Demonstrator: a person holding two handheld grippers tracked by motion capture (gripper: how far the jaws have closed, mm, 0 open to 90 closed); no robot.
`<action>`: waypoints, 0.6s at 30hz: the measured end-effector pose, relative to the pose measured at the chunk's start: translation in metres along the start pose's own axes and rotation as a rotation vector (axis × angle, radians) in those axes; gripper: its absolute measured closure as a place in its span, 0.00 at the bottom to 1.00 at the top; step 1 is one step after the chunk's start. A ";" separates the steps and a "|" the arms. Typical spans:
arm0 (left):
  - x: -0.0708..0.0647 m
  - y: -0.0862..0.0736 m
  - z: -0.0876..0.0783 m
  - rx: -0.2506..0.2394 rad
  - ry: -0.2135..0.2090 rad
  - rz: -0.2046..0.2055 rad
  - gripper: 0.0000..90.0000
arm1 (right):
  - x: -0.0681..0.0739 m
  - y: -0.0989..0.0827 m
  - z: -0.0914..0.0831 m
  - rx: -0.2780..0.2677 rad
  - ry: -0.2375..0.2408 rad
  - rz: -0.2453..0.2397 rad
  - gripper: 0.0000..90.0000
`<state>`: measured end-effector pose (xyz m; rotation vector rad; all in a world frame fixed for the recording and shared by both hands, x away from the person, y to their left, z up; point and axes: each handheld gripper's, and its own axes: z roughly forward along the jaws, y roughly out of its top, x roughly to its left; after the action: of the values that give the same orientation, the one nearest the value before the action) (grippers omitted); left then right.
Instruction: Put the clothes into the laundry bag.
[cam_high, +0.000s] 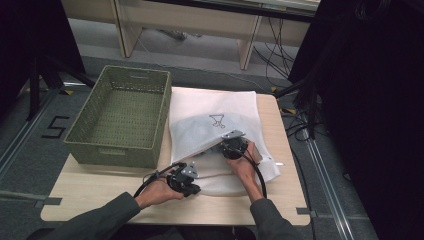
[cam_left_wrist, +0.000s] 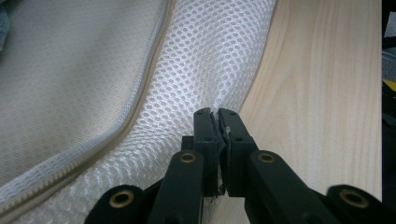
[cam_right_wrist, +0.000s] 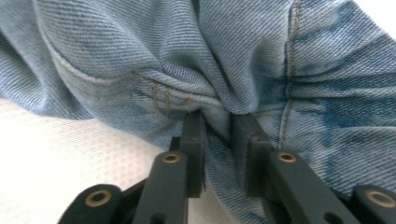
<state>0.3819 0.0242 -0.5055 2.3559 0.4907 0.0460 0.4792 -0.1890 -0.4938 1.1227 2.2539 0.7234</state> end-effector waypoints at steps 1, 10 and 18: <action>-0.001 0.000 0.000 0.001 0.007 0.005 0.95 | 0.001 0.000 -0.003 0.006 0.013 0.020 0.78; -0.002 0.001 0.000 0.008 0.022 0.020 0.93 | 0.021 0.006 -0.042 -0.078 0.181 0.024 0.59; -0.002 0.000 0.000 0.005 0.022 0.028 0.93 | 0.044 0.015 -0.016 -0.069 0.210 -0.006 0.66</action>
<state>0.3802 0.0235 -0.5050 2.3692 0.4691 0.0841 0.4540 -0.1481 -0.4815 1.0485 2.3826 0.9485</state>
